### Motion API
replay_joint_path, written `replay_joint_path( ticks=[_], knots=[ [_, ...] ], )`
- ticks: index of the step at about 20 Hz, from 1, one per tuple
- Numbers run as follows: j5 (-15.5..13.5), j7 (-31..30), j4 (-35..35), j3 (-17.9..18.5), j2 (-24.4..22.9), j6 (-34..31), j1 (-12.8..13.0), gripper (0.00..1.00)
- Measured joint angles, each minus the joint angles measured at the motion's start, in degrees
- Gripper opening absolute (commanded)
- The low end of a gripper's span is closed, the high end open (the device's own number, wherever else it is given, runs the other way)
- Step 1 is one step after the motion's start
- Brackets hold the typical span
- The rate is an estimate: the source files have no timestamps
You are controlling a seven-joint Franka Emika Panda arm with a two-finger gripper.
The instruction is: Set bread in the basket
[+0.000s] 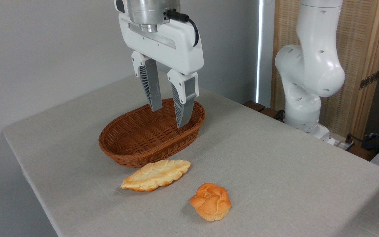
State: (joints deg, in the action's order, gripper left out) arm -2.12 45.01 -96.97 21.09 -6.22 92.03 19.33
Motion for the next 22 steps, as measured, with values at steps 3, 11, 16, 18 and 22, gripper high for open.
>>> replay_joint_path(
  ticks=[3, 11, 16, 18, 22],
  knots=[
    [0.0, 0.0, 0.0, 0.0, 0.02, -0.01, 0.0, 1.0],
    [0.27, 0.0, 0.02, 1.8, 0.3, -0.06, -0.21, 1.0],
    [0.55, 0.24, -0.02, 2.48, 3.61, -0.06, -0.24, 1.0],
    [0.56, 0.28, -0.02, 2.48, 5.1, 0.77, -0.23, 1.0],
    [0.71, 0.28, -2.73, 2.92, 6.31, 7.85, -0.34, 1.0]
  ],
)
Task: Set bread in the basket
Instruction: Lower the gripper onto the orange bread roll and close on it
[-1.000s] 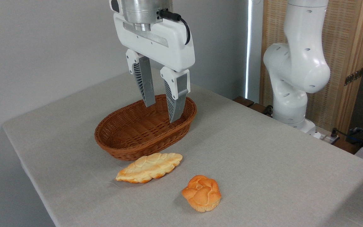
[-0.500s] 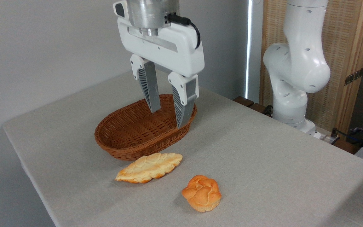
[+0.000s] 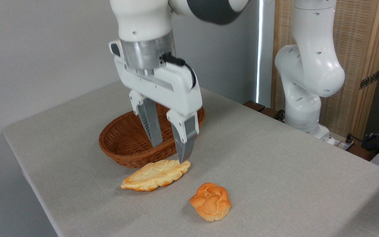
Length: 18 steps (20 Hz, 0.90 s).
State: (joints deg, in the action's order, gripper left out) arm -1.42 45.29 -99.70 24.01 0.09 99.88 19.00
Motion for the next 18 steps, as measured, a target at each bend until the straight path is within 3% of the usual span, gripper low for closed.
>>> replay_joint_path(
  ticks=[2, 6, 11, 18],
  knots=[
    [0.1, 2.83, -4.51, 1.95, 0.11, 5.05, -0.27, 1.0],
    [0.1, 8.32, -9.76, 2.77, 0.14, 6.71, -2.49, 1.0],
    [2.36, 8.73, -15.17, 2.56, 0.76, 9.12, -2.69, 1.0],
    [2.68, 8.73, -17.57, 2.44, 1.68, 12.41, -2.13, 0.98]
  ],
)
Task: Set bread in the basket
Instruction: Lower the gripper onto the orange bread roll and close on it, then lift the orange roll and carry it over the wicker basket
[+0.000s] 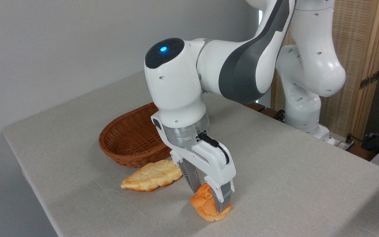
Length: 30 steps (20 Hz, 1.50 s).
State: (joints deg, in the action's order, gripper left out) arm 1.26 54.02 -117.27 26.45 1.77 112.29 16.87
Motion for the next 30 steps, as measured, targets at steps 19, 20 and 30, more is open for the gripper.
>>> replay_joint_path(
  ticks=[19, 20, 30],
  knots=[
    [0.07, 3.2, -0.01, 0.07, 0.31, 0.3, -0.14, 0.23],
    [0.07, 3.2, 0.09, 0.07, 0.24, 0.31, -0.12, 0.24],
    [-1.07, -3.62, 3.29, -8.67, -4.68, 0.36, 0.26, 0.29]
  ],
)
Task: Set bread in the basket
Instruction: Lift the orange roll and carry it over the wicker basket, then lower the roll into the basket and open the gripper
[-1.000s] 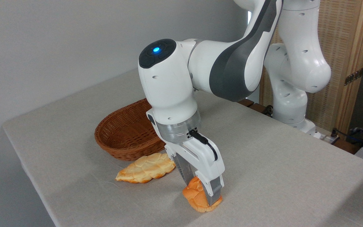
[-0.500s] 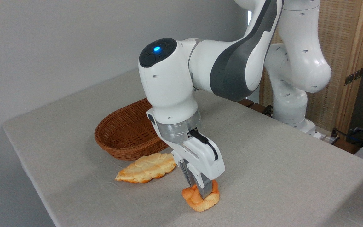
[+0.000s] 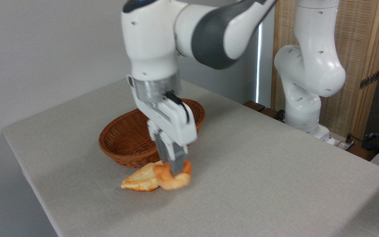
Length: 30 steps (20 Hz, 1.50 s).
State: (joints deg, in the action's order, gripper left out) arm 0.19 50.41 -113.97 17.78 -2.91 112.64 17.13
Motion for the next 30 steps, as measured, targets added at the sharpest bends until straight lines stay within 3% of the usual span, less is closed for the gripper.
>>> replay_joint_path(
  ticks=[5, 6, 7, 8, 10, 11, 14, 26, 30],
  knots=[
    [-6.35, -8.59, 2.72, -7.96, -0.05, 0.0, 0.57, 0.3],
    [-7.55, -9.63, 3.2, -9.09, -0.06, 0.0, 0.6, 0.4],
    [-8.62, -10.66, 3.52, -10.09, -0.06, 0.0, 0.62, 0.67],
    [-9.43, -11.52, 3.71, -11.07, -0.09, 0.0, 0.62, 0.79],
    [-9.82, -12.93, 3.77, -13.07, -0.31, -0.23, 0.64, 0.97],
    [-9.82, -13.33, 3.77, -14.04, -0.39, -1.24, 0.66, 1.0],
    [-9.82, -13.53, 3.75, -15.13, -0.4, -5.26, 0.69, 1.0],
    [-9.69, -13.53, 3.56, -14.92, -0.23, -9.1, 0.17, 1.0],
    [-4.43, -13.55, 5.94, -13.42, -0.87, -9.64, -0.5, 1.0]
  ],
)
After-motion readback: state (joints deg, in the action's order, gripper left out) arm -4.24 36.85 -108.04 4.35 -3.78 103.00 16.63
